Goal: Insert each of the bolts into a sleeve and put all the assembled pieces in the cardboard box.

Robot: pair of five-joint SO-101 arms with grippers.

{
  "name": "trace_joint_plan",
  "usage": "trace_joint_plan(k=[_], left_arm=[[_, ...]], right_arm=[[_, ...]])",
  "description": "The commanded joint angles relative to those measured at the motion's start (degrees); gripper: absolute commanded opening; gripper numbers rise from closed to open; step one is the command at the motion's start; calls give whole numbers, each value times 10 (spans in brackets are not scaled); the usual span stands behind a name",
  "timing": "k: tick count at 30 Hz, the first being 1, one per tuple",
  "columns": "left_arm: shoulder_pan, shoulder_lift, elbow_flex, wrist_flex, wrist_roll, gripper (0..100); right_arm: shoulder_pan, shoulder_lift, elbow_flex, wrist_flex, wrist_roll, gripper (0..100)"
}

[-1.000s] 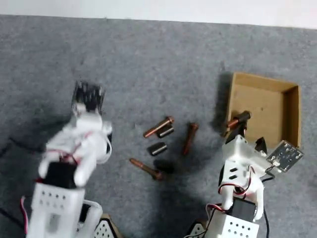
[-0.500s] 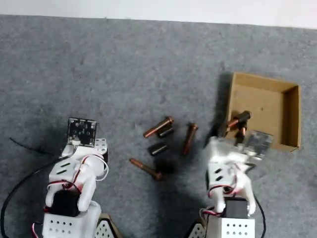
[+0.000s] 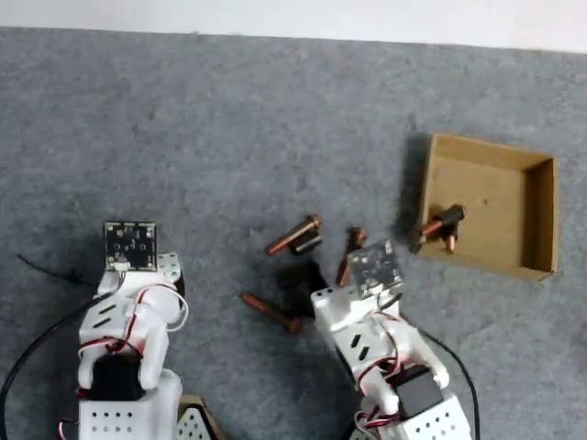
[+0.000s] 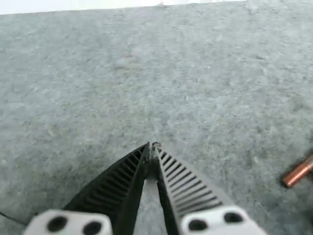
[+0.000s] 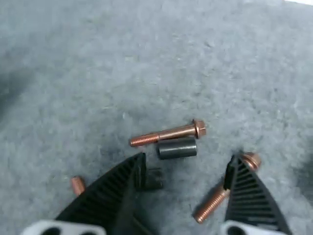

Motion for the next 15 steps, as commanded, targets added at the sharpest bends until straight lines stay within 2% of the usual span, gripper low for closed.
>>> trace_joint_plan(k=[1,5,10,15], left_arm=[[-6,-6,-4,-11,1,31],[-5,-6,-3,-11,1,31],[-5,-6,-3,-11,1,31],[-5,-6,-3,-11,1,31]], right_arm=[[-27,54,-63,6,11,245],[-58,195,-133,5,15,245],[-89,400,-241,5,115,245],[-89,560,-306,5,207,245]])
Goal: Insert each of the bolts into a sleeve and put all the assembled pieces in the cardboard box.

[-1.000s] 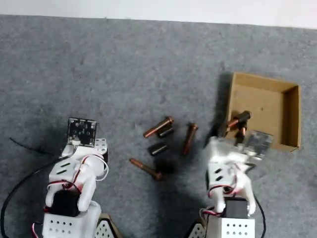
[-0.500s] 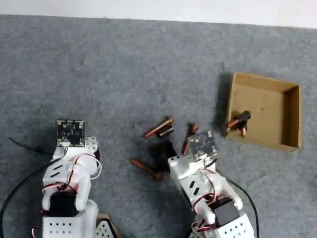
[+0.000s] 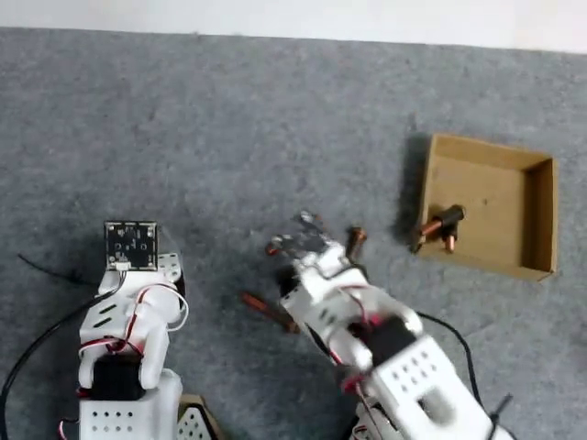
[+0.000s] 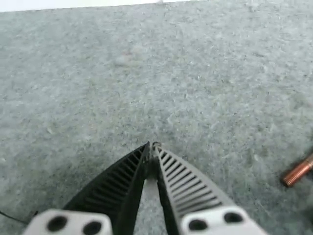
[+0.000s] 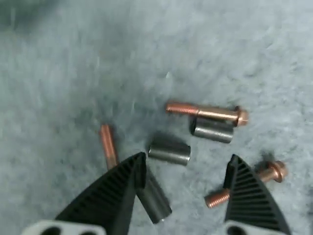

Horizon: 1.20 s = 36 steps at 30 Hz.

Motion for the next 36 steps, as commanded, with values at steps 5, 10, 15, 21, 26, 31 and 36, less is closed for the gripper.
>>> trace_joint_plan(k=[5,10,15,21,26,31,36], left_arm=[[-7,-5,-6,-11,1,31],[-7,-5,-7,-11,1,31],[-6,-5,-7,-11,2,31],[-6,-5,-7,-11,2,31],[-6,-5,-7,-11,2,31],[-6,-5,-7,-11,2,31],[-6,-5,-6,-11,2,31]], right_arm=[[-7,160,-73,1,106,245],[-15,211,-71,0,147,245],[-15,274,-69,-61,148,245],[-15,357,-73,-113,148,245],[-13,390,-73,-139,148,245],[-13,394,-73,-158,147,245],[-8,389,-74,-158,106,245]])
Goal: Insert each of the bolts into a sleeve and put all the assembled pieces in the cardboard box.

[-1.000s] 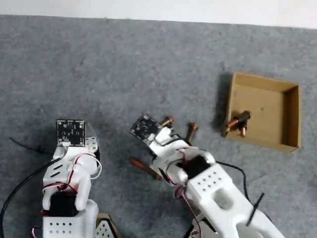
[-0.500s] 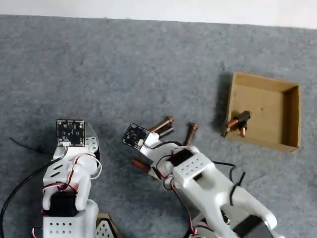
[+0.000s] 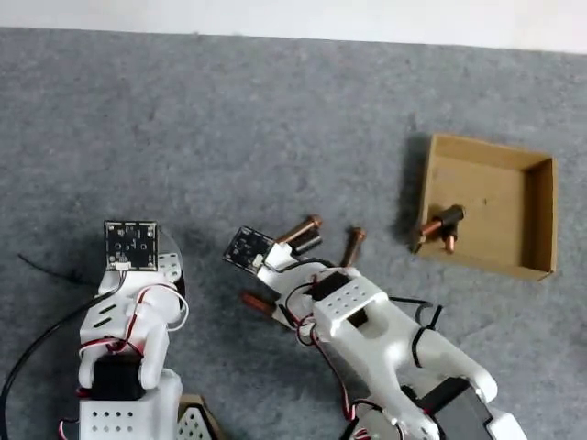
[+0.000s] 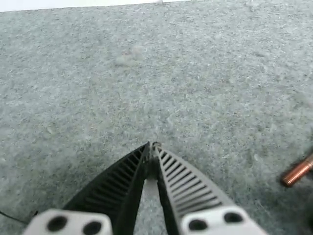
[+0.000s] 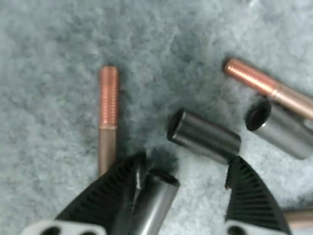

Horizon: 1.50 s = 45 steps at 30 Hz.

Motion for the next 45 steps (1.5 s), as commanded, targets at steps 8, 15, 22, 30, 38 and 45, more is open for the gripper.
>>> trace_joint_plan(k=[8,15,22,30,38,45], left_arm=[[-7,-5,-6,-11,2,31],[-7,-5,-4,-11,1,31],[-8,-5,-4,-11,1,31],[-7,-5,-4,-11,1,31],[-8,-5,-4,-11,1,31],[-8,-5,-5,-11,1,31]], right_arm=[[3,-95,-21,-15,-75,245],[1,-178,-13,122,-158,245],[1,-169,14,128,-172,245],[-31,-99,24,96,-214,245],[-30,-52,21,86,-215,245],[-9,-51,22,86,-215,241]])
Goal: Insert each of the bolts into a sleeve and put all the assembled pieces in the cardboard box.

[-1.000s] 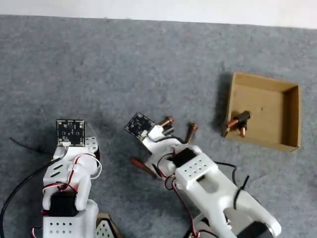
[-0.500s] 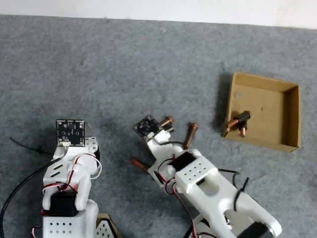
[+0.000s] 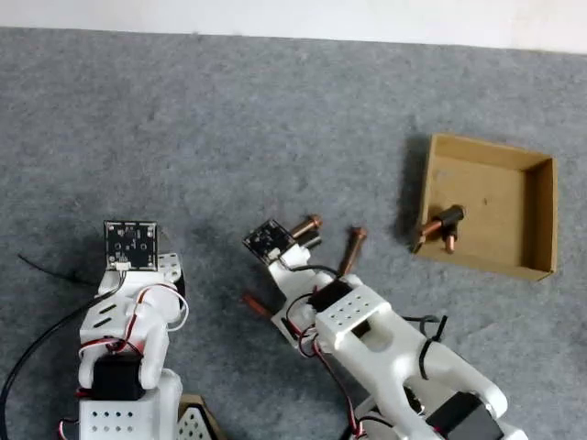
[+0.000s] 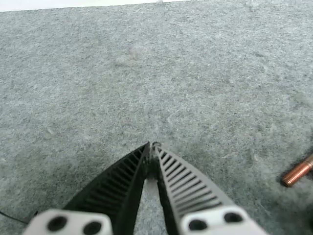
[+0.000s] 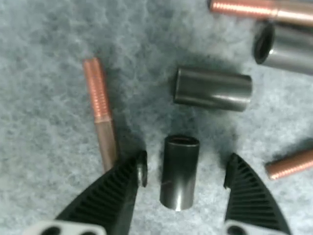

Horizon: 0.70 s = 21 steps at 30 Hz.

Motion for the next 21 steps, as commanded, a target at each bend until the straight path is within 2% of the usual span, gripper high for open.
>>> trace_joint_plan(k=[1,8,17,21], left_arm=[[-8,-5,-5,-11,1,31],[-8,-5,-5,-11,1,31],[-8,-5,-5,-11,1,31],[-8,-5,-5,-11,1,31]], right_arm=[[22,4,-2,-1,-5,227],[51,5,0,-12,-6,45],[52,1,1,-37,-4,4],[83,-16,1,-36,-5,4]])
